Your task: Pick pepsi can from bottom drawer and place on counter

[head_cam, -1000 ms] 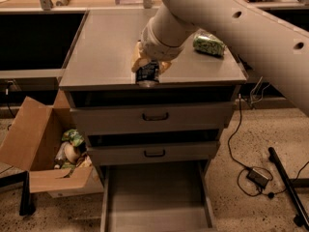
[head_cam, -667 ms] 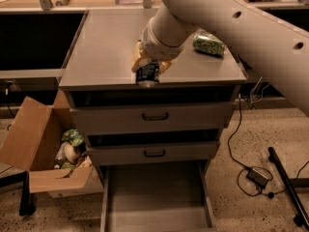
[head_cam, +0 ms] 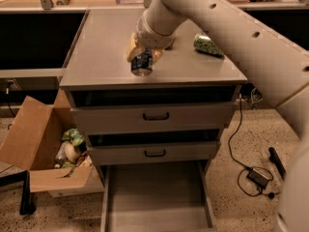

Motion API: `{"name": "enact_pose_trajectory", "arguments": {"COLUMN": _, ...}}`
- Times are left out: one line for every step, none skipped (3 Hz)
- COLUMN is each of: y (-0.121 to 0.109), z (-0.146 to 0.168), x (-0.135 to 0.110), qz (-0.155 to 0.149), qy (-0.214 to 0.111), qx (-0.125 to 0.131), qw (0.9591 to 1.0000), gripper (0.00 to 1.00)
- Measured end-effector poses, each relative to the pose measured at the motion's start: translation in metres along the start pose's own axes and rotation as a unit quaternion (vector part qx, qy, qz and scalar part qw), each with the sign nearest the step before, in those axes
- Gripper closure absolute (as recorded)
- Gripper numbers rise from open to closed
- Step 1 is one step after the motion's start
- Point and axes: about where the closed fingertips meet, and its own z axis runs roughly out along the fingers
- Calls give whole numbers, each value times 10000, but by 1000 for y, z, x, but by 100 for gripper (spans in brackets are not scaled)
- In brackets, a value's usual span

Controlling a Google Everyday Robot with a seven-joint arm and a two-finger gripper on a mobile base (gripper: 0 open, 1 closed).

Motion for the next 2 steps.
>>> {"name": "enact_pose_trajectory", "arguments": {"y": 6, "z": 21, "x": 26, "qz": 36, "qy": -91, "qx": 49, "qw": 9999, "gripper": 100}}
{"name": "enact_pose_trajectory", "arguments": {"y": 11, "z": 38, "x": 42, "qz": 79, "qy": -164, "qx": 68, "qw": 9998, "gripper": 100}}
